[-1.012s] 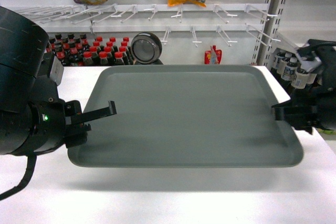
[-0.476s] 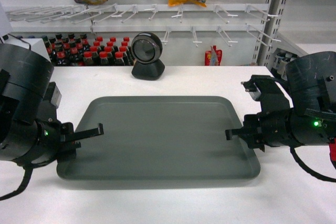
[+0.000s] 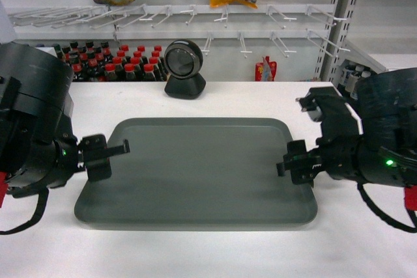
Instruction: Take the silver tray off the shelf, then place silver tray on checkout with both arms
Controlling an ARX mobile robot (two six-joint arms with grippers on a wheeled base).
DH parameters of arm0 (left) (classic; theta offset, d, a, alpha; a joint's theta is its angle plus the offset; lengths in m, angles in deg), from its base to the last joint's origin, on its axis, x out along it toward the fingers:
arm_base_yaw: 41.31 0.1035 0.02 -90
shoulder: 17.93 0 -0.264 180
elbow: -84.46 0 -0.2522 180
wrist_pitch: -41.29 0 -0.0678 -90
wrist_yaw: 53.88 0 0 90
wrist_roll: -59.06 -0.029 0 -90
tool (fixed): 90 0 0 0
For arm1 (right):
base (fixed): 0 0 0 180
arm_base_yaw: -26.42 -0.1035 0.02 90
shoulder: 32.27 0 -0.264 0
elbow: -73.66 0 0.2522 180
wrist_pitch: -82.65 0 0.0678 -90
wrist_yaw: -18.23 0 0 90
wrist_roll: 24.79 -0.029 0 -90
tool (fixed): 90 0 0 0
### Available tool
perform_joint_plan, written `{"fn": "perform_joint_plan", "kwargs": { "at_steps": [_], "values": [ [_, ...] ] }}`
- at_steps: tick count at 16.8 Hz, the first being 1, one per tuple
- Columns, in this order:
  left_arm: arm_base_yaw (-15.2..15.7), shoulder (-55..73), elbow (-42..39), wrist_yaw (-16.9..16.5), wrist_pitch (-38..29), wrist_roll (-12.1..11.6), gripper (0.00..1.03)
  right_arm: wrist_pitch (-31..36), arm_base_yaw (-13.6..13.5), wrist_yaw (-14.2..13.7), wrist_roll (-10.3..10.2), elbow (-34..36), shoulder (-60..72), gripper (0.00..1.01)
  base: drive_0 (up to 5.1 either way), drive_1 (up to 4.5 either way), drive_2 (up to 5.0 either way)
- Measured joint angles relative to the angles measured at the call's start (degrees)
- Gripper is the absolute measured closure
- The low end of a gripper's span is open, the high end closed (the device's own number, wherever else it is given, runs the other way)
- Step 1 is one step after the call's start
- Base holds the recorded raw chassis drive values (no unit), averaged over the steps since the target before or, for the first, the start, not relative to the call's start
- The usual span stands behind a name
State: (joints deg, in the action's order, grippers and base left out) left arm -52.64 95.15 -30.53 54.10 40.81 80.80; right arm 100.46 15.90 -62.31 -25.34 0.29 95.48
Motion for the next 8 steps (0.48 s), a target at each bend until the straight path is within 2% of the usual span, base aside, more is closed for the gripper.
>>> {"fn": "perform_joint_plan", "kwargs": {
  "at_steps": [1,2,3,4,5,6,8],
  "values": [
    [-1.2,-3.7,-2.5,2.1,-3.7,-0.1,0.45,4.1,1.1,0.1,-0.9,2.9,-2.7,0.39,0.0,0.00,0.0],
    [-3.3,-10.2,-5.9,2.8,-9.5,0.6,0.32,13.5,2.2,-1.2,-1.2,7.4,-7.1,0.30,0.0,0.00,0.0],
    [-3.9,-12.6,-8.4,0.4,-22.5,-1.5,0.31,28.0,2.4,-10.0,-0.9,10.6,-8.6,0.40,0.0,0.00,0.0],
    [-3.4,-12.9,-12.5,-4.0,-36.9,-6.3,0.41,36.7,2.6,-14.9,-0.7,16.2,-11.0,0.52,0.0,0.00,0.0],
    [-1.3,-12.9,-20.4,-6.1,-47.0,-13.2,0.54,40.9,2.9,-16.2,-0.4,22.3,-13.6,0.63,0.0,0.00,0.0],
    [0.3,-13.6,-26.2,-6.5,-51.7,-16.5,0.65,41.7,3.9,-16.2,-0.2,27.3,-16.6,0.75,0.0,0.00,0.0],
    [2.3,-24.7,-29.9,-8.3,-53.8,-19.5,0.89,42.2,4.7,-15.1,0.2,34.3,-24.1,0.99,0.0,0.00,0.0]
  ]
}}
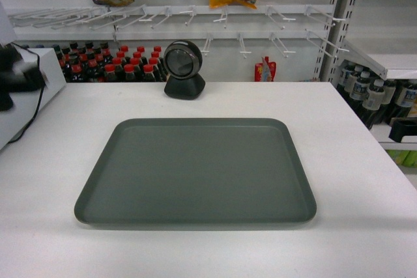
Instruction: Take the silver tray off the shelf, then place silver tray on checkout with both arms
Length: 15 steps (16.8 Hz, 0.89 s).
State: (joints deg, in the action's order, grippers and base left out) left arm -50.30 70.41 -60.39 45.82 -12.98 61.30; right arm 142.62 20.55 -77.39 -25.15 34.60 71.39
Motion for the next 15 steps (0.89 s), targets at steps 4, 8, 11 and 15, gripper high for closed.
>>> {"fn": "perform_joint_plan", "kwargs": {
  "at_steps": [4,8,11,15],
  "values": [
    [3.3,-13.1,-10.9,-3.6,4.4,-1.2,1.02,0.0,2.2,1.9,0.2,12.7,-15.3,0.99,0.0,0.00,0.0],
    [9.1,-37.6,-19.3,-9.6,20.7,-1.2,1.02,-20.9,6.0,5.6,0.2,21.4,-47.0,0.99,0.0,0.00,0.0],
    [9.1,-44.1,-20.0,-9.6,25.7,-1.2,1.02,-26.6,5.9,5.6,0.2,23.4,-53.0,0.99,0.0,0.00,0.0],
    [9.1,-48.5,-20.7,-9.6,29.7,-1.2,1.02,-29.9,5.9,5.6,0.2,23.8,-57.9,0.99,0.0,0.00,0.0]
  ]
}}
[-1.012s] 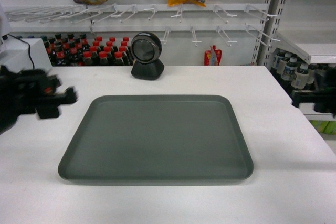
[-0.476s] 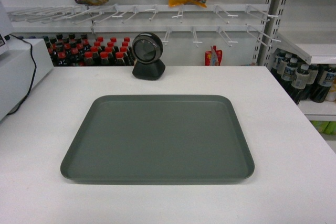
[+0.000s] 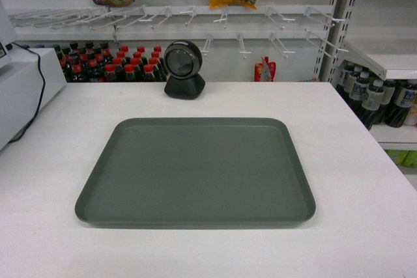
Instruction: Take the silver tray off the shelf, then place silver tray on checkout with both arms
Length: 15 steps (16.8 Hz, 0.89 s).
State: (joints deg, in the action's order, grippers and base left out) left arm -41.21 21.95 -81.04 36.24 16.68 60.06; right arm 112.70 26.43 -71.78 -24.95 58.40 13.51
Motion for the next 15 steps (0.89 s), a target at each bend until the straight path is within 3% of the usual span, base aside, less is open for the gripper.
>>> {"fn": "perform_joint_plan", "kwargs": {
  "at_steps": [3,15],
  "values": [
    [0.0,-2.0,-0.1,0.0,2.0,0.0,1.02,-2.0,0.0,0.0,0.0,0.2,-2.3,0.99,0.0,0.00,0.0],
    [0.0,-24.7,-0.1,0.0,23.1,0.0,1.02,-25.8,0.0,0.0,0.0,0.8,-27.8,0.99,0.0,0.00,0.0]
  ]
}}
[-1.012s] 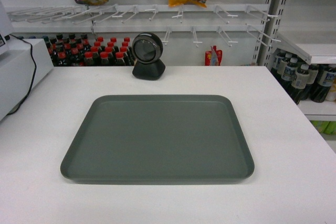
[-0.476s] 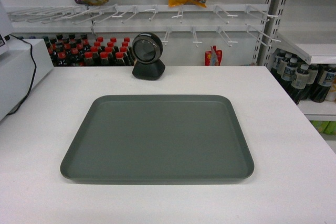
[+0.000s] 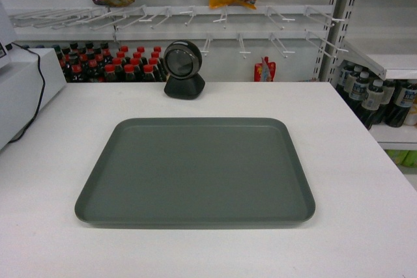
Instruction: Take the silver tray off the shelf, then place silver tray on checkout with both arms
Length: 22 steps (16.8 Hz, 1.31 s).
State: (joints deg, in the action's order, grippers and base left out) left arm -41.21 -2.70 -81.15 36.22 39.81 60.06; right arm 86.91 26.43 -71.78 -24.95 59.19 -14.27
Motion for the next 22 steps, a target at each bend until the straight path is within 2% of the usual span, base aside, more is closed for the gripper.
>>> {"fn": "perform_joint_plan", "kwargs": {
  "at_steps": [6,7,8,9,10,11,16,19,20,22],
  "values": [
    [0.0,-6.4,0.0,0.0,7.1,0.0,1.02,-6.9,0.0,0.0,0.0,0.0,-6.9,0.99,0.0,0.00,0.0],
    [0.0,-13.3,0.0,-0.1,16.1,0.0,1.02,-7.9,0.0,0.0,0.0,0.0,-8.0,0.99,0.0,0.00,0.0],
    [0.0,-14.6,0.4,0.0,14.6,0.0,1.02,-13.4,0.0,0.0,0.0,0.0,-11.3,0.99,0.0,0.00,0.0],
    [0.0,-14.6,0.0,0.0,15.8,0.0,1.02,-18.6,0.0,0.1,0.0,0.0,-16.7,0.99,0.0,0.00,0.0],
    [0.0,-14.6,0.0,0.0,15.8,0.0,1.02,-17.2,0.0,0.1,0.0,-0.3,-17.7,0.99,0.0,0.00,0.0],
    [-0.1,-14.7,0.0,-0.1,15.1,0.0,0.97,-18.8,0.0,0.0,0.0,0.0,-17.7,0.99,0.0,0.00,0.0],
    [-0.1,-14.7,0.0,-0.1,15.5,0.0,0.40,-18.3,0.0,0.0,0.0,0.0,-17.8,0.44,0.0,0.00,0.0],
    [-0.1,-14.7,0.0,-0.1,15.5,0.0,0.04,-18.3,0.0,0.0,0.0,0.0,-17.8,0.07,0.0,0.00,0.0],
    [-0.1,-14.7,0.0,-0.1,15.5,0.0,0.05,-18.3,0.0,0.0,0.0,0.0,-17.8,0.01,0.0,0.00,0.0],
    [-0.1,-14.7,0.0,-0.1,15.5,0.0,0.05,-18.3,0.0,0.0,0.0,0.0,-17.8,0.03,0.0,0.00,0.0]
  ]
}}
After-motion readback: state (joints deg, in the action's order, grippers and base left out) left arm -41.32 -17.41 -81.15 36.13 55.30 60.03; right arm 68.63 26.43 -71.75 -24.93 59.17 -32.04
